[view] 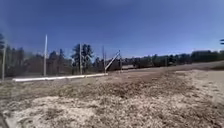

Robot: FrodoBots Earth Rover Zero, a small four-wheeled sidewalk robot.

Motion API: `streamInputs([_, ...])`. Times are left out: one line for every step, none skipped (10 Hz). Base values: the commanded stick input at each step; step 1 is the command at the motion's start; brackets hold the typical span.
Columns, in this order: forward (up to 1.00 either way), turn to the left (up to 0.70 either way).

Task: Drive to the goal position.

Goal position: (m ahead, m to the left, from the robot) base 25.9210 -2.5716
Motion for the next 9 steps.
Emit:
streamInputs([0.7, -0.25])
streamInputs([0.7, -0.06])
streamInputs([0.7, 0.0])
streamInputs([0.7, 0.0])
streamInputs([0.7, -0.33])
streamInputs([0.7, -0.34])
streamInputs([0.7, -0.35])
streamInputs([0.7, -0.16])
streamInputs([0.7, -0.01])
